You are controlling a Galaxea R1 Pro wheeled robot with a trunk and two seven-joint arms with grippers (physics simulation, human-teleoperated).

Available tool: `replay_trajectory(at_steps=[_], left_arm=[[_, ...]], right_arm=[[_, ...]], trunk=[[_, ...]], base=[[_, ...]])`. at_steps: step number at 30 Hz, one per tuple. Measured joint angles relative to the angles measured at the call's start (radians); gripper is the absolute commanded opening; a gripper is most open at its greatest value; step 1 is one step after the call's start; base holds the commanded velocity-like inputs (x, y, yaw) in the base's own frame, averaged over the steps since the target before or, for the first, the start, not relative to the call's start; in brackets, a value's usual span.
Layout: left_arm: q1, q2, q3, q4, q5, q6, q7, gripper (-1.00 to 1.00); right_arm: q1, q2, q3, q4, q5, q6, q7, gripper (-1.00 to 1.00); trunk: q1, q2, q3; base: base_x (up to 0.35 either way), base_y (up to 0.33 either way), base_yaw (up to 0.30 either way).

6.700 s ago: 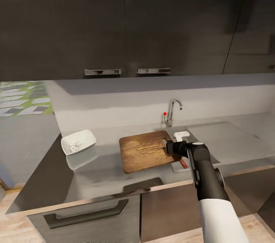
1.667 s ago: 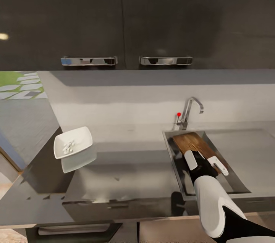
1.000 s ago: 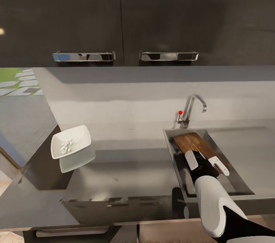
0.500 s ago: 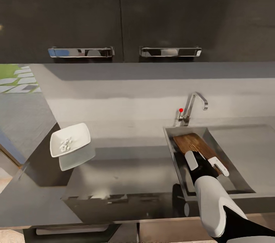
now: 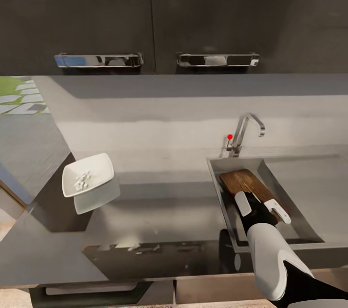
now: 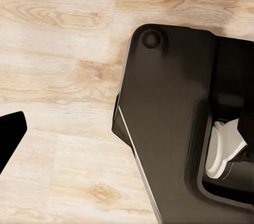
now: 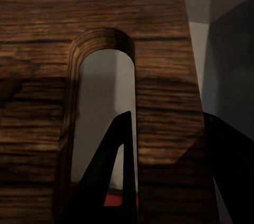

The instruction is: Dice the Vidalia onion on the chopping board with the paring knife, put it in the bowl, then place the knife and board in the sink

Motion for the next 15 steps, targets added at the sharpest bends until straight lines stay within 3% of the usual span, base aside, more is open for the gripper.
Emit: replay_trajectory(at_steps=[15], left_arm=[[0.000,0.000,0.000,0.000,0.000,0.000,0.000,1.00]], right_arm=[[-0.001,0.000,0.000,0.000,0.000,0.000,0.000,-1.00]], trunk=[[0.000,0.000,-0.024]], base=[[0.000,0.000,0.000]])
